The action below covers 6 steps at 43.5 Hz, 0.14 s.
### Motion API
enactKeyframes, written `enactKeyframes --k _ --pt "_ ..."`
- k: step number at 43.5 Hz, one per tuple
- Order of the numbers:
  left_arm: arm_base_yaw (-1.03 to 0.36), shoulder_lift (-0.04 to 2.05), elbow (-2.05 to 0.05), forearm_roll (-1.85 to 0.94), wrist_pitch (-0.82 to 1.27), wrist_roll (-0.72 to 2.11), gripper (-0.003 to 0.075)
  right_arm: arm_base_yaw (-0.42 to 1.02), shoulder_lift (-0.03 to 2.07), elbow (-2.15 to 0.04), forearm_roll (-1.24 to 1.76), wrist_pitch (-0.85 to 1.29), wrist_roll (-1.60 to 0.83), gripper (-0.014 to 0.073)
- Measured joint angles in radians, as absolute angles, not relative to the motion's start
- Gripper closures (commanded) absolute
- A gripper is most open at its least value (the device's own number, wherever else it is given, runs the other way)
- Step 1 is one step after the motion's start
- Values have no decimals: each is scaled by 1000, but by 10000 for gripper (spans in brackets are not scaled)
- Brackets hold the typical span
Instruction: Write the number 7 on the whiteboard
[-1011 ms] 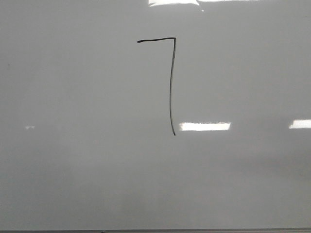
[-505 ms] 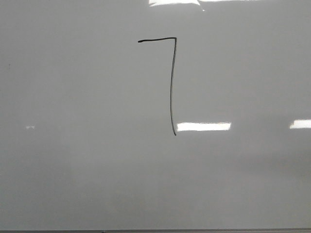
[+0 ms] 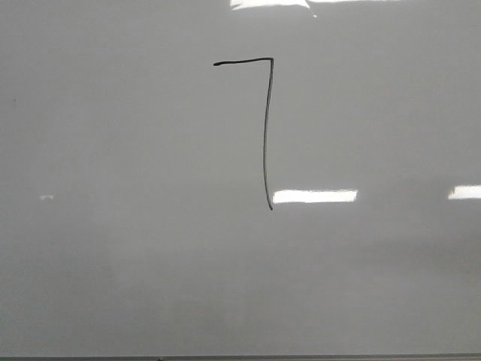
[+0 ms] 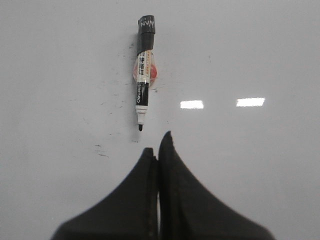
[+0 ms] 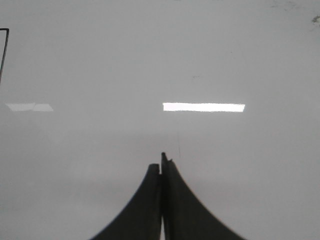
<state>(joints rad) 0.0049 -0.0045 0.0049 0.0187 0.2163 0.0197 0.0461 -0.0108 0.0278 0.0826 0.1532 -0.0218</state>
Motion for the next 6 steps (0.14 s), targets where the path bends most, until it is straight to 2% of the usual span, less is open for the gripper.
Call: enactKeyframes --k 6 --pt "5 -5 5 19 216 20 741 46 -11 28 83 153 -22 662"
